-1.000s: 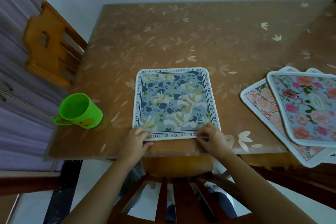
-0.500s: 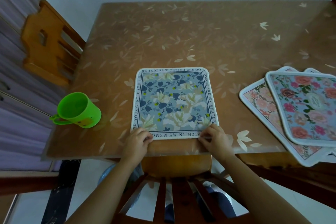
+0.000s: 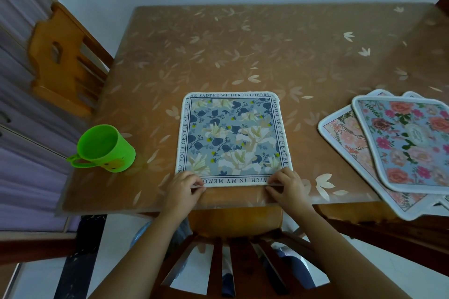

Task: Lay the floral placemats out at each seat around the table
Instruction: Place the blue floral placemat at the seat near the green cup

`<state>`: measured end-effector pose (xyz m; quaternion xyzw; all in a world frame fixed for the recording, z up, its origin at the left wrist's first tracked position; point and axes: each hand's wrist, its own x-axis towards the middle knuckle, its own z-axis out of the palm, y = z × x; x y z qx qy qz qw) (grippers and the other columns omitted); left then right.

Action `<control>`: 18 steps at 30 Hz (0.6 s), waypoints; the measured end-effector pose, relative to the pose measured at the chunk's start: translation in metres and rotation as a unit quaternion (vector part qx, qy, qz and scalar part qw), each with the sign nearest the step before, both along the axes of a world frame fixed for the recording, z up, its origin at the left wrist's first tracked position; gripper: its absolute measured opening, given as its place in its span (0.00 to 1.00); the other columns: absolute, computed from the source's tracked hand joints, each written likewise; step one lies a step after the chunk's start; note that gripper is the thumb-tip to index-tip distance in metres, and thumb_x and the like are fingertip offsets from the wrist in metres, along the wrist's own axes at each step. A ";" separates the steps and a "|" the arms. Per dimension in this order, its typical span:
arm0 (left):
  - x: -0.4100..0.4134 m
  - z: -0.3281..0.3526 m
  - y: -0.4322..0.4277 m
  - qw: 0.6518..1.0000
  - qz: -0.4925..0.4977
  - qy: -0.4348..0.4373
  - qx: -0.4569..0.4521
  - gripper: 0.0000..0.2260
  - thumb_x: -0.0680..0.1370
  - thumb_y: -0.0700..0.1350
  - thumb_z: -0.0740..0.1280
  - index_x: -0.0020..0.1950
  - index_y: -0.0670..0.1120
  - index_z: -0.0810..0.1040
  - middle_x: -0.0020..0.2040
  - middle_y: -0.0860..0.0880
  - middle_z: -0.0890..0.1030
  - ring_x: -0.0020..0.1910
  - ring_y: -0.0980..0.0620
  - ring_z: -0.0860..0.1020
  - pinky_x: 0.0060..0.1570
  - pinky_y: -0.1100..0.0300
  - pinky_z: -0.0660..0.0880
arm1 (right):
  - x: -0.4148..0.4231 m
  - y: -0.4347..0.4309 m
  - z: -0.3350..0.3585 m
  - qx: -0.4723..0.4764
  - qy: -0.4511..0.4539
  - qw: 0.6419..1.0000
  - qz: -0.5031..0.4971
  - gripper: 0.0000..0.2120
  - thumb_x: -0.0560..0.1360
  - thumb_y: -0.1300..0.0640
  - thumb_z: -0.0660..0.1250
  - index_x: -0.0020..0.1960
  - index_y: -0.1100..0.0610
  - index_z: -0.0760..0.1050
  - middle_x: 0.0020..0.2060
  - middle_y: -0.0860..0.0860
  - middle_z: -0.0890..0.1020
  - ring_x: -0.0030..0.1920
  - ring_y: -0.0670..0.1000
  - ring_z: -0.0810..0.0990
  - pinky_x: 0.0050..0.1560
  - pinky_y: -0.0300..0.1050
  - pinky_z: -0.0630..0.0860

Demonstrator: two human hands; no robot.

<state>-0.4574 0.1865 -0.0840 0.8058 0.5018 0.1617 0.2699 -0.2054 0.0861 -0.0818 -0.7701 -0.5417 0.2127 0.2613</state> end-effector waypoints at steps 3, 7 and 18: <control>0.001 -0.001 0.000 1.000 0.002 0.000 0.000 0.04 0.69 0.40 0.72 0.40 0.45 0.78 0.42 0.51 0.75 0.44 0.56 0.70 0.42 0.64 0.64 | 0.000 0.000 0.000 -0.005 0.001 1.000 -0.005 0.06 0.67 0.63 0.72 0.42 0.59 0.77 0.44 0.53 0.76 0.48 0.48 0.68 0.48 0.42 0.67; 0.001 -0.002 -0.001 1.000 0.005 -0.002 0.002 0.04 0.69 0.40 0.72 0.39 0.45 0.78 0.41 0.52 0.75 0.43 0.55 0.70 0.41 0.64 0.64 | -0.001 0.001 0.001 -0.008 0.006 1.000 -0.012 0.04 0.68 0.64 0.71 0.42 0.60 0.77 0.44 0.54 0.76 0.48 0.49 0.68 0.48 0.43 0.68; 0.001 -0.003 -0.001 1.000 0.009 -0.004 0.000 0.04 0.69 0.39 0.72 0.38 0.45 0.78 0.40 0.53 0.73 0.42 0.54 0.71 0.42 0.63 0.66 | -0.002 0.002 0.004 -0.013 0.022 1.000 -0.017 0.03 0.68 0.65 0.70 0.42 0.62 0.78 0.45 0.56 0.76 0.50 0.53 0.70 0.50 0.45 0.70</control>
